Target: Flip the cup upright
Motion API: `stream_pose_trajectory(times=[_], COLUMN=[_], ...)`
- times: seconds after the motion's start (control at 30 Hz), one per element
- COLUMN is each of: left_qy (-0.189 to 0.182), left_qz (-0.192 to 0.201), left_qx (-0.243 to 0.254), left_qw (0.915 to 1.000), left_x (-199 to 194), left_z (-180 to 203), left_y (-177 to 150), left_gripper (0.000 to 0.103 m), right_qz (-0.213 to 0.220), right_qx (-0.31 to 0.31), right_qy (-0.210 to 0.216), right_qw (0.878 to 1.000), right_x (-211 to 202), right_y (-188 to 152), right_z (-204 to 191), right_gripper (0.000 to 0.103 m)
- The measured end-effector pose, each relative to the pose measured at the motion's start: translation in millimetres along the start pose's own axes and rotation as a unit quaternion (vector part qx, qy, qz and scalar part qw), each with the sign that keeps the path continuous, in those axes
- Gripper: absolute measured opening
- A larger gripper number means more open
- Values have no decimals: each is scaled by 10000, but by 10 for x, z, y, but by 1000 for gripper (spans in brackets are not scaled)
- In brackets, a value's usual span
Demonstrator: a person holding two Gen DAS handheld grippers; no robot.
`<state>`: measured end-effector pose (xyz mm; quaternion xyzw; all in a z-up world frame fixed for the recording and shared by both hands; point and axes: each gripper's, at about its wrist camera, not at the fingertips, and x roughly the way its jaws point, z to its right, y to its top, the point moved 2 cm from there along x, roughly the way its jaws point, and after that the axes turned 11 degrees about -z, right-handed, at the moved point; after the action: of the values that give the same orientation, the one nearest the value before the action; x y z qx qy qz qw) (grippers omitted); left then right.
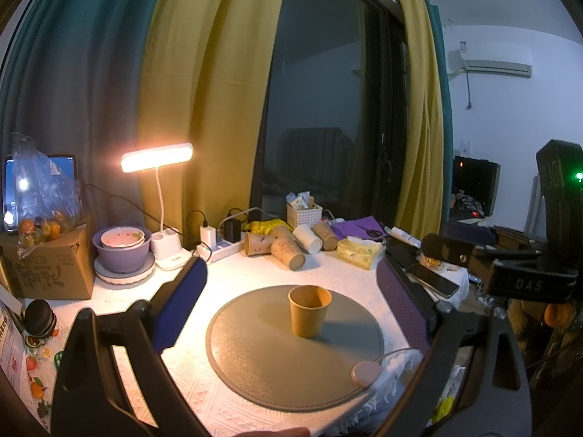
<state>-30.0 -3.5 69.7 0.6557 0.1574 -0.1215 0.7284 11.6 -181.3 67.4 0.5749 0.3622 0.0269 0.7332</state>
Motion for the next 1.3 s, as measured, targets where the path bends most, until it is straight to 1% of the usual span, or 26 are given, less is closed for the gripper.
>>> stream_pose_trajectory(times=[1.3], left_qy=[-2], left_qz=[-8], left_qx=[-3], left_qw=[10000], left_x=[4], left_z=[35], left_y=[-2], left_gripper=[95], right_qz=[-7], right_qx=[-1], right_qy=[-4], right_qw=[10000], right_x=[1], right_y=[18], right_z=[2], right_gripper=[75])
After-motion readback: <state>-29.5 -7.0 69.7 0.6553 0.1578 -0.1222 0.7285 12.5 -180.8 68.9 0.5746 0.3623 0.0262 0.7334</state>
